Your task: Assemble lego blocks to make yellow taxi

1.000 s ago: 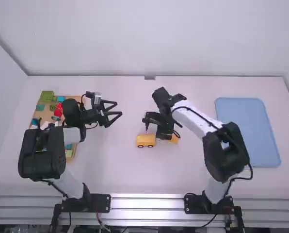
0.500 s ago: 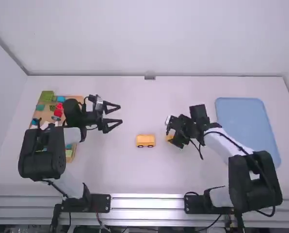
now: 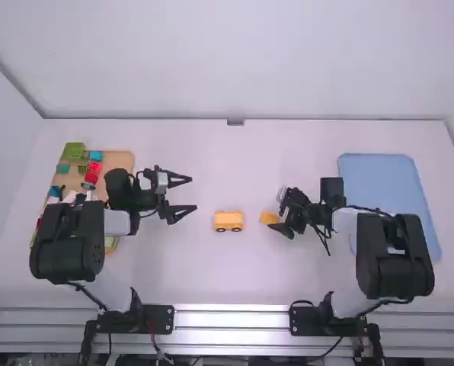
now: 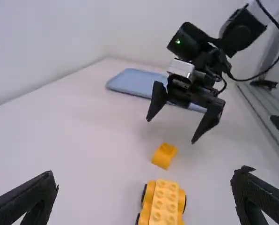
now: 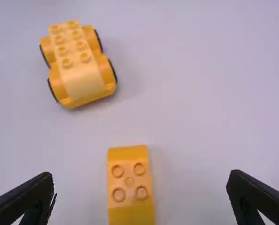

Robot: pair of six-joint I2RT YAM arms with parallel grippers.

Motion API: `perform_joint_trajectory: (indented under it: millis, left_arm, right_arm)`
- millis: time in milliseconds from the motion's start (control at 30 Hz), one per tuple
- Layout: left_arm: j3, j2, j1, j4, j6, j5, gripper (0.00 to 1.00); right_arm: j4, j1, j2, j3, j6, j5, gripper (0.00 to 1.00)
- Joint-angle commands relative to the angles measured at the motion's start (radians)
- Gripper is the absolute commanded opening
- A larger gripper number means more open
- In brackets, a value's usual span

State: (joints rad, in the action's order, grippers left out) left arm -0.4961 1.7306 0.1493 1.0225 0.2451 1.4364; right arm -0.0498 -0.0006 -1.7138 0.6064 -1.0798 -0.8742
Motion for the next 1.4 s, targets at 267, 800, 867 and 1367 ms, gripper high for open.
perform_joint_trajectory:
  millis: [267, 800, 867, 1367]
  left_arm:
    - [0.091, -0.002, 0.000, 0.339, -0.121, -0.012, 0.99]
    - [0.171, -0.011, 0.000, 0.565, -0.206, 0.010, 0.99]
    - [0.160, -0.011, 0.000, 0.498, -0.156, -0.007, 0.99]
    - [-0.117, -0.011, -0.171, -0.546, 0.476, -0.356, 0.99]
  right_arm:
    - [-0.070, -0.014, -0.143, -0.013, -0.129, -0.080, 0.85]
    - [-0.137, -0.046, -0.248, -0.012, -0.130, -0.120, 0.26]
    - [-0.137, -0.046, -0.248, -0.008, -0.130, -0.148, 0.20]
    - [-0.013, 0.047, -0.158, 0.104, -0.054, -0.175, 0.12]
